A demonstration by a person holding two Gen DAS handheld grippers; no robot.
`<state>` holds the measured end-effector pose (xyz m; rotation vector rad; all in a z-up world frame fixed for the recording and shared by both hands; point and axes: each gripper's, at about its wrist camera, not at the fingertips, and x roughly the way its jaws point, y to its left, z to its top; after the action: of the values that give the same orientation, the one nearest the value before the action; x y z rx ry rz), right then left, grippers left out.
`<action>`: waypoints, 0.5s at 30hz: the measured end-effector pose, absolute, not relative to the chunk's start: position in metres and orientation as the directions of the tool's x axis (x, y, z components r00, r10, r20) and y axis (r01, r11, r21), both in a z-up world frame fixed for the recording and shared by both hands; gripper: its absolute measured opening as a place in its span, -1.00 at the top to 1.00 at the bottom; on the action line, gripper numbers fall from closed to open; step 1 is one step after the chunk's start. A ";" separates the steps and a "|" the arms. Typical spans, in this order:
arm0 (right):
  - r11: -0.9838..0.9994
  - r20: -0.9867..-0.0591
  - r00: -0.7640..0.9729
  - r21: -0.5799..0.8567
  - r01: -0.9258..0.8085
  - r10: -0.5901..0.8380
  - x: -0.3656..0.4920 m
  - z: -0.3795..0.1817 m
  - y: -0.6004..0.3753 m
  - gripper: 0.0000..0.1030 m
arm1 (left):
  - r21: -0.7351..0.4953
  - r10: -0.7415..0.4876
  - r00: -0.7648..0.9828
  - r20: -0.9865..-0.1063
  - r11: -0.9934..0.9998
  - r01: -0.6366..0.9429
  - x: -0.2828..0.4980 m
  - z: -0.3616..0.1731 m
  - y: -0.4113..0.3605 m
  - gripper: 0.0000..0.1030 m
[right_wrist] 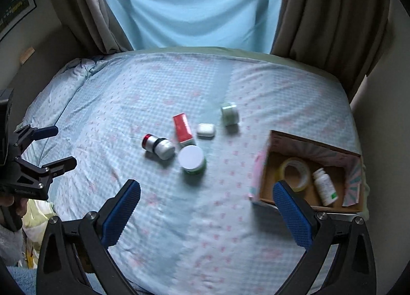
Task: Organize rigid objects
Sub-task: 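Move both tools back over the remaining jars and boxes, then grasp the red-and-silver jar with the left tool while the right tool grasps the white-lidded green jar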
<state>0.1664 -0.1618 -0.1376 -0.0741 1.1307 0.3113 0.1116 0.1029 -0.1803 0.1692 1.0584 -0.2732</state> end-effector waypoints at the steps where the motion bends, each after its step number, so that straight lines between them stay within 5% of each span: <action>1: 0.957 -0.900 0.386 0.098 -0.274 0.203 0.168 -0.143 -0.152 -1.00 | 0.002 -0.147 0.454 -0.879 0.950 0.312 0.115 -0.185 0.108 -1.00; 15: 0.981 -0.944 0.300 0.084 -0.176 0.134 0.197 -0.243 -0.099 -1.00 | 0.100 -0.154 0.328 -0.932 0.761 0.641 0.204 -0.298 0.115 -1.00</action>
<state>0.1970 -0.0987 -0.2433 -0.0379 1.2489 0.2058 0.2036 0.1148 -0.2985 0.5054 1.1244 -0.5506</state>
